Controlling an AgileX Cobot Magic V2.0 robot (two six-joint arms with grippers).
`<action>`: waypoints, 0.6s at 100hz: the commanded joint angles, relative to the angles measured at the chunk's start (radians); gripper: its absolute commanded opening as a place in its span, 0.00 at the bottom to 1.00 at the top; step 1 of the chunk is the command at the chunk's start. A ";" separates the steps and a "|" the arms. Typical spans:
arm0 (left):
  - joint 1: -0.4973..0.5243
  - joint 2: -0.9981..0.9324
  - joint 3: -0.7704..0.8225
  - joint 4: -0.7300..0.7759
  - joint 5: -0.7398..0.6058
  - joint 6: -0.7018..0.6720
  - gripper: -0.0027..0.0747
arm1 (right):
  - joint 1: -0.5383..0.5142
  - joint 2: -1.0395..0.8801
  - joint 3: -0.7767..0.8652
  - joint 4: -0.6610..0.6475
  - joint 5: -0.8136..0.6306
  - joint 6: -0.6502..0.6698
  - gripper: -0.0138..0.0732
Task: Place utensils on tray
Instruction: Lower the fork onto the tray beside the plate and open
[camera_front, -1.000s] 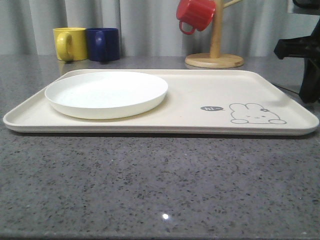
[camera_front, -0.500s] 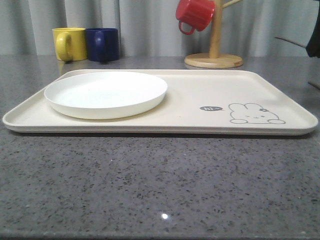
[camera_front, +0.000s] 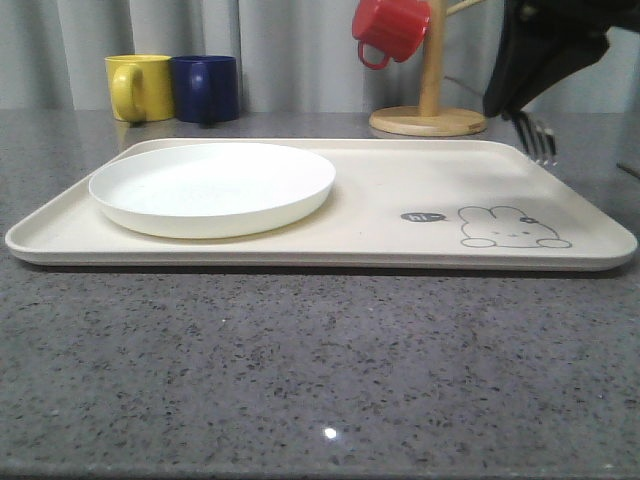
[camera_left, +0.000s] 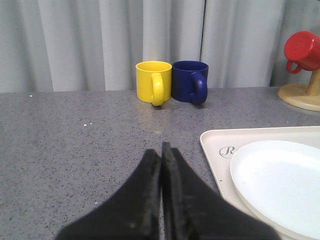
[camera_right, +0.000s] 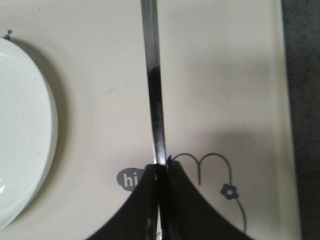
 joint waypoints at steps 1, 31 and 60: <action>0.002 0.004 -0.029 -0.011 -0.082 0.001 0.01 | 0.034 0.000 -0.040 -0.073 -0.060 0.075 0.12; 0.002 0.004 -0.029 -0.011 -0.082 0.001 0.01 | 0.092 0.145 -0.149 -0.092 -0.050 0.151 0.12; 0.002 0.004 -0.029 -0.011 -0.082 0.001 0.01 | 0.124 0.230 -0.177 -0.086 -0.056 0.191 0.12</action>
